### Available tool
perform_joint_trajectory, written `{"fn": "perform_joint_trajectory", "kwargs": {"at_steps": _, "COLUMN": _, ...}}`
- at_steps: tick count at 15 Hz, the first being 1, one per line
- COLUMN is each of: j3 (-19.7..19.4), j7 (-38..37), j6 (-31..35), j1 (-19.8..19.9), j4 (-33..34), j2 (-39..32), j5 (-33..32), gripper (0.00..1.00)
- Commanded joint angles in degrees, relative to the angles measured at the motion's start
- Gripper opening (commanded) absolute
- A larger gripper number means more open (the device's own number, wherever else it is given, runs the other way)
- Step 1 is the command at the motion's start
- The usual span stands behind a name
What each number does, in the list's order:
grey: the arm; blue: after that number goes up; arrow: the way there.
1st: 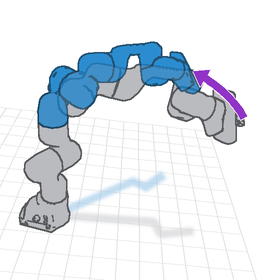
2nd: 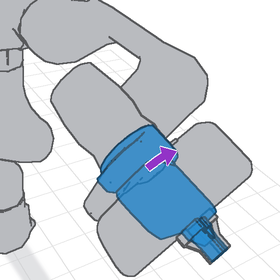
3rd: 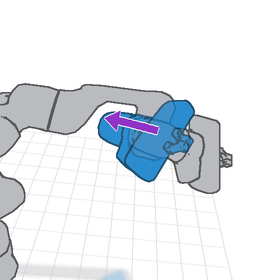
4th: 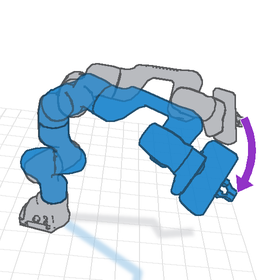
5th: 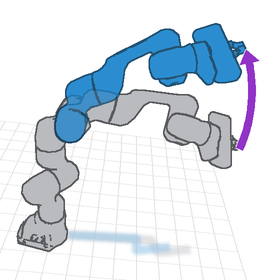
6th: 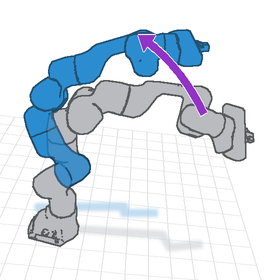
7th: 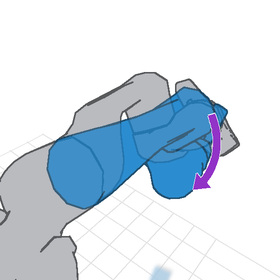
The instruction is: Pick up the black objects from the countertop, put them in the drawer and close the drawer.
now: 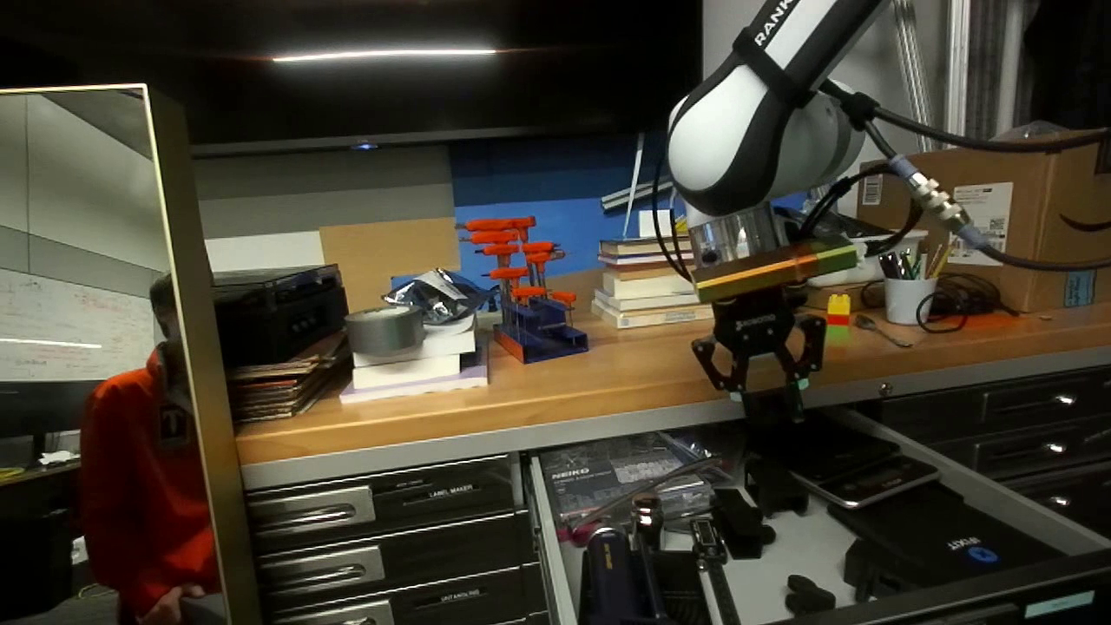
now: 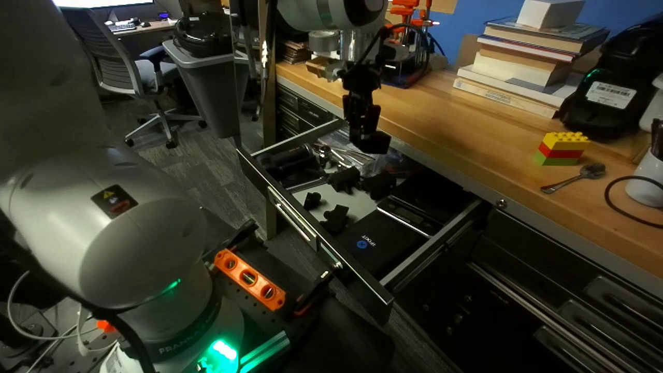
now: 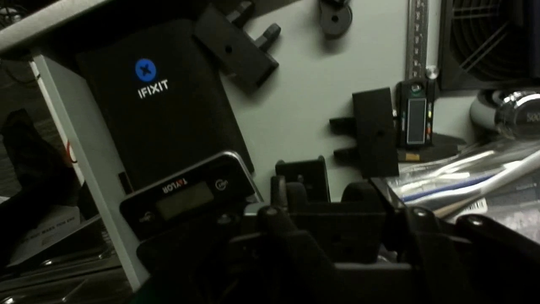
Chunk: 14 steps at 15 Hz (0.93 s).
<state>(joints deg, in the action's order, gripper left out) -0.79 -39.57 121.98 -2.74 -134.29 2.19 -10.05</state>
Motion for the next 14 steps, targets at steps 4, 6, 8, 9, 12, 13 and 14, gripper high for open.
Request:
{"fn": "perform_joint_trajectory", "kwargs": {"at_steps": 4, "j3": 2.88, "j7": -5.01, "j6": 9.27, "j1": 0.25, "j4": -11.61, "j2": 3.89, "j5": 0.24, "gripper": 0.25}}
{"fn": "perform_joint_trajectory", "kwargs": {"at_steps": 6, "j3": 3.97, "j7": -9.35, "j6": 13.63, "j1": -0.11, "j4": -14.15, "j2": 2.99, "j5": -0.57, "gripper": 0.25}}
{"fn": "perform_joint_trajectory", "kwargs": {"at_steps": 8, "j3": 4.97, "j7": -14.95, "j6": 17.24, "j1": -0.07, "j4": -16.12, "j2": 2.38, "j5": -2.51, "gripper": 0.25}}
{"fn": "perform_joint_trajectory", "kwargs": {"at_steps": 9, "j3": 5.34, "j7": -17.95, "j6": 18.95, "j1": 0.01, "j4": -17.05, "j2": 2.34, "j5": -3.13, "gripper": 0.25}}
{"fn": "perform_joint_trajectory", "kwargs": {"at_steps": 12, "j3": 6.34, "j7": -29.94, "j6": 22.14, "j1": 0.22, "j4": -19.78, "j2": 3.43, "j5": -7.99, "gripper": 0.25}}
{"fn": "perform_joint_trajectory", "kwargs": {"at_steps": 13, "j3": 6.50, "j7": -33.43, "j6": 22.74, "j1": 0.30, "j4": -20.09, "j2": 3.32, "j5": -9.73, "gripper": 0.25}}
{"fn": "perform_joint_trajectory", "kwargs": {"at_steps": 14, "j3": 6.62, "j7": -36.67, "j6": 23.11, "j1": 0.35, "j4": -20.21, "j2": 3.12, "j5": -11.34, "gripper": 0.25}}
